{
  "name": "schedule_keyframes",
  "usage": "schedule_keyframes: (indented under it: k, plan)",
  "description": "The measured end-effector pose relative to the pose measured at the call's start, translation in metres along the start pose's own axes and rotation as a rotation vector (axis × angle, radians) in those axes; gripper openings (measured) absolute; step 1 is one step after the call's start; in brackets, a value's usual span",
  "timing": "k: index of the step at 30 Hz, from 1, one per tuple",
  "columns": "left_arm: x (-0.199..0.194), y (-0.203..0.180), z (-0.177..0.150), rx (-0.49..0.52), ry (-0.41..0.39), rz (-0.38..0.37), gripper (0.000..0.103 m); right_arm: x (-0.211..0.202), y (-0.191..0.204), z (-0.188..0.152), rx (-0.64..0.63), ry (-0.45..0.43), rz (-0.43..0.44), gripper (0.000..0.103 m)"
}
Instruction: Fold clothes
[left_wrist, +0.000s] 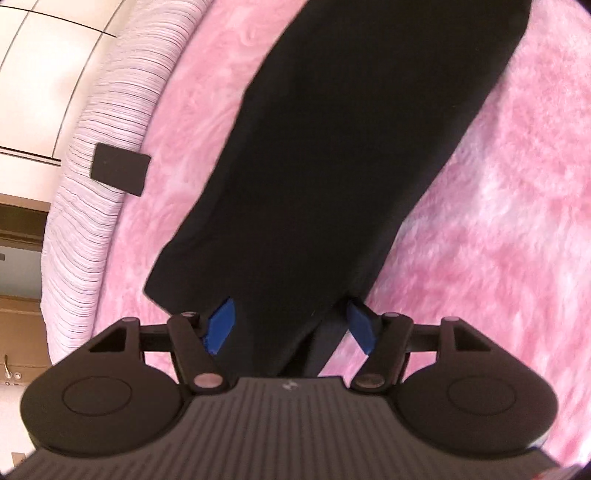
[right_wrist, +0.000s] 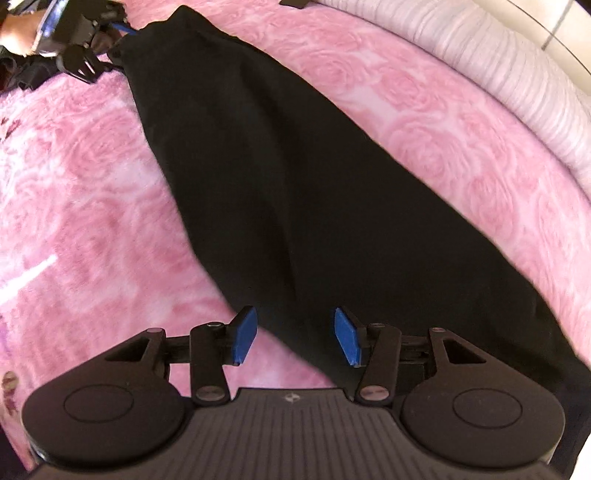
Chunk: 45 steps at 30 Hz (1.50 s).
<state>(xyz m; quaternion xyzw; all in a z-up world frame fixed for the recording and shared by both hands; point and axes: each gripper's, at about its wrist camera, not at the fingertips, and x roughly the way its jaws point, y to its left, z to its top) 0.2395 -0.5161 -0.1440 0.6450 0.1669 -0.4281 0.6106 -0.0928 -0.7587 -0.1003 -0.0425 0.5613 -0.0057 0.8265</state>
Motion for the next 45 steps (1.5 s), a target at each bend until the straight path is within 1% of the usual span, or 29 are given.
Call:
schedule_keyframes:
  k: [1,3,4,8,11,12,14,17,19,21,22,25,28,31,33,36,39,41,43,44,45]
  plan:
    - [0.001,0.003,0.002,-0.025,0.011,-0.014,0.055,-0.004,0.003,-0.004,0.01,-0.008,0.002,0.05]
    - [-0.005,0.007,0.004,-0.082,0.049,-0.031,0.034,-0.011,0.009,-0.013,0.03,-0.023,0.007,0.052]
    - [-0.01,0.008,0.005,-0.095,0.066,-0.029,0.031,-0.015,0.013,-0.017,0.04,-0.031,0.01,0.052]
    - [-0.033,0.007,-0.009,-0.04,0.1,0.018,0.029,-0.028,0.026,-0.032,0.074,-0.065,0.014,0.055]
    - [-0.048,0.003,-0.02,0.012,0.107,0.044,0.03,-0.026,0.037,-0.038,0.134,-0.067,-0.004,0.056]
    - [-0.049,0.001,-0.022,0.035,0.099,0.048,0.034,-0.026,0.04,-0.04,0.155,-0.067,-0.011,0.056]
    - [-0.042,-0.001,-0.028,0.08,0.071,0.054,0.041,-0.026,0.047,-0.043,0.207,-0.052,-0.065,0.056]
    - [-0.033,-0.004,-0.032,0.132,0.004,0.059,0.041,-0.031,0.054,-0.046,0.296,-0.031,-0.169,0.056]
    - [-0.027,-0.009,-0.032,0.159,-0.067,0.052,0.044,-0.033,0.058,-0.046,0.352,-0.016,-0.257,0.057]
    - [-0.022,-0.014,-0.034,0.199,-0.145,0.044,0.046,-0.032,0.063,-0.044,0.412,-0.004,-0.352,0.066]
    - [-0.021,-0.017,-0.034,0.219,-0.179,0.042,0.046,-0.029,0.067,-0.043,0.442,0.004,-0.394,0.067]
    - [-0.03,-0.018,-0.032,0.243,-0.311,0.026,0.046,-0.015,0.074,-0.034,0.582,0.01,-0.402,0.066]
    - [-0.047,-0.017,-0.013,0.217,-0.442,-0.016,0.046,-0.011,0.09,-0.014,0.698,-0.024,-0.406,0.066]
    - [-0.072,-0.029,0.02,0.221,-0.584,-0.064,0.046,-0.015,0.108,0.001,0.751,-0.069,-0.417,0.068]
    - [-0.086,-0.046,0.047,0.252,-0.672,-0.108,0.046,-0.019,0.118,0.007,0.767,-0.095,-0.43,0.071]
    - [-0.103,-0.073,0.087,0.307,-0.791,-0.172,0.046,-0.027,0.126,-0.001,0.81,-0.122,-0.454,0.075]
    - [-0.109,-0.106,0.121,0.367,-0.854,-0.233,0.046,-0.026,0.126,-0.018,0.884,-0.135,-0.468,0.076]
    - [-0.104,-0.124,0.141,0.418,-0.858,-0.271,0.046,-0.028,0.127,-0.033,0.944,-0.141,-0.486,0.076]
    - [-0.097,-0.14,0.155,0.478,-0.845,-0.289,0.044,-0.029,0.128,-0.049,1.004,-0.147,-0.503,0.079]
    - [-0.093,-0.146,0.162,0.505,-0.835,-0.297,0.038,-0.03,0.129,-0.056,1.034,-0.15,-0.512,0.08]
    - [-0.088,-0.149,0.168,0.525,-0.819,-0.302,0.018,-0.029,0.13,-0.062,1.06,-0.15,-0.517,0.08]
